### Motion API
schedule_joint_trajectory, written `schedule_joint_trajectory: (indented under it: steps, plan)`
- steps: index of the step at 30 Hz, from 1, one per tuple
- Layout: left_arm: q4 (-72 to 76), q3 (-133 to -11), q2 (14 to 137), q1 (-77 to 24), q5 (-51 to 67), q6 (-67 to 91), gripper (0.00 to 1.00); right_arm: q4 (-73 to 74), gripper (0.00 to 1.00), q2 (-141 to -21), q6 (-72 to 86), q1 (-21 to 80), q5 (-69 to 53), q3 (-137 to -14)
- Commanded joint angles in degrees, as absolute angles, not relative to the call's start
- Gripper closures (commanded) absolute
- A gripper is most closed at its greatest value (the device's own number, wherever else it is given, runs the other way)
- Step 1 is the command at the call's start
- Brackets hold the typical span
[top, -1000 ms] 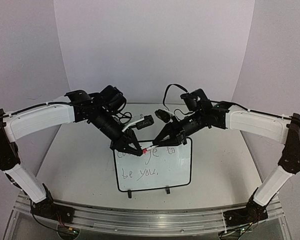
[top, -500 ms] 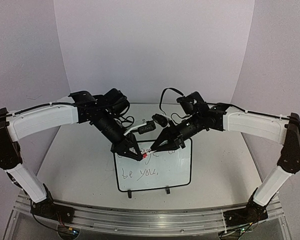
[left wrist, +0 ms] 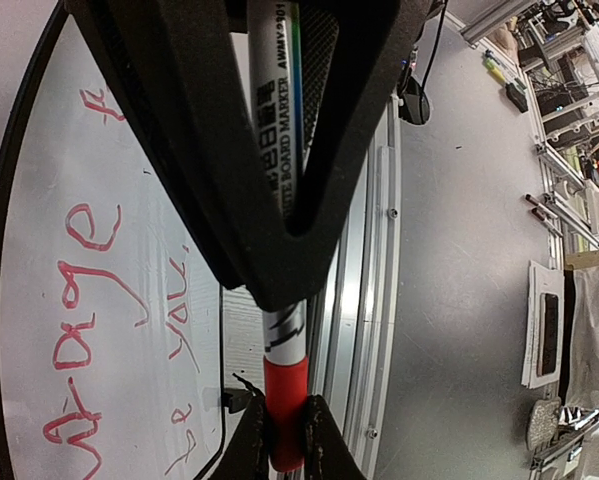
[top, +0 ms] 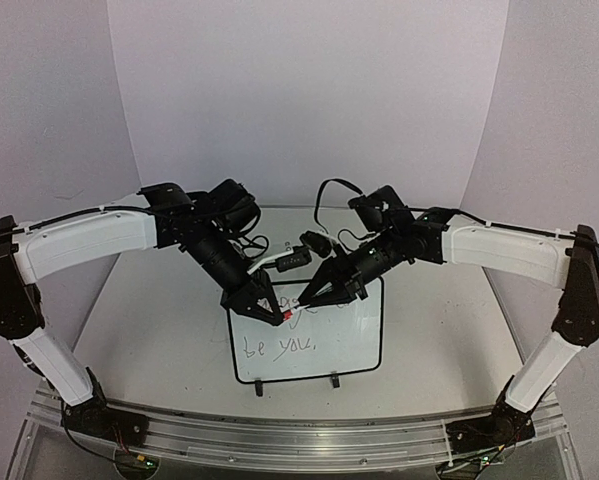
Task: Write a sentence on the whiteboard
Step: Insert the whiteboard marker without the cap into the pen cap, then pass from the right arm to the left, then put down the whiteboard marker at the center of the board.
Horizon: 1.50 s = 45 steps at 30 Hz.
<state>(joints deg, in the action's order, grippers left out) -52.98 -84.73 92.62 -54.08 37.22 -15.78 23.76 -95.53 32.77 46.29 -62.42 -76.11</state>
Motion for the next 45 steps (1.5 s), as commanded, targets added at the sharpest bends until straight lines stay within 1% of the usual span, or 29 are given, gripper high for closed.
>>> schedule_joint_trajectory:
  steps: [1,6,12,14,15,18,19,22,25,29,32,35,38,41,45]
  plan:
    - [-32.49,-87.97,89.37,-54.93,38.85,-15.42,1.0,21.28,1.0,-97.83,31.73,50.98,-64.31,-77.67]
    - [-31.0,-88.02,89.31,-54.93,38.7,-15.01,1.0,21.24,1.0,-97.78,31.39,51.59,-64.01,-77.88]
    - [-37.41,-88.39,88.84,-54.93,36.86,-16.88,1.0,21.85,1.0,-92.21,30.47,49.52,-56.26,-78.86]
    - [-39.14,-87.85,87.5,-54.93,36.7,-17.09,1.0,22.37,0.92,-89.35,30.48,47.71,-56.12,-78.5]
    - [-39.82,-87.42,86.78,-54.93,36.45,-17.09,1.0,22.98,0.87,-87.97,30.28,46.67,-56.16,-78.41]
    - [-42.57,-86.47,85.45,-54.93,34.07,-17.52,1.0,25.68,0.74,-84.54,28.8,43.03,-55.9,-78.17]
    - [-43.35,-86.1,85.27,-54.86,33.27,-17.63,1.0,27.56,0.69,-83.83,27.76,41.58,-54.76,-78.26]
    - [-44.43,-85.14,84.64,-54.84,30.35,-16.83,1.0,31.96,0.53,-81.42,25.43,38.07,-49.67,-79.28]
    - [-44.21,-84.77,83.81,-54.84,26.82,-14.42,1.0,32.95,0.4,-78.65,24.65,35.63,-43.33,-80.51]
    - [-42.02,-85.87,82.85,-53.52,21.88,-8.74,1.0,32.6,0.26,-76.22,24.36,33.95,-32.55,-82.13]
    - [-40.56,-87.99,82.79,-50.41,20.65,-4.64,1.0,32.52,0.21,-76.59,25.11,32.87,-22.54,-82.68]
    - [-39.01,-89.45,83.03,-43.84,21.46,0.03,1.0,32.22,0.14,-77.89,25.25,30.89,-13.78,-82.04]
    - [-39.5,-89.5,83.23,-38.08,15.37,1.94,1.0,30.99,0.1,-79.4,22.84,28.08,-7.93,-80.85]
    - [-38.95,-87.73,83.16,-31.66,10.52,3.01,1.0,28.88,0.05,-80.21,21.64,24.21,-5.78,-78.3]
    - [-37.95,-83.83,85.01,-23.0,9.11,3.94,1.0,24.5,0.03,-79.54,22.2,18.63,-5.95,-73.61]
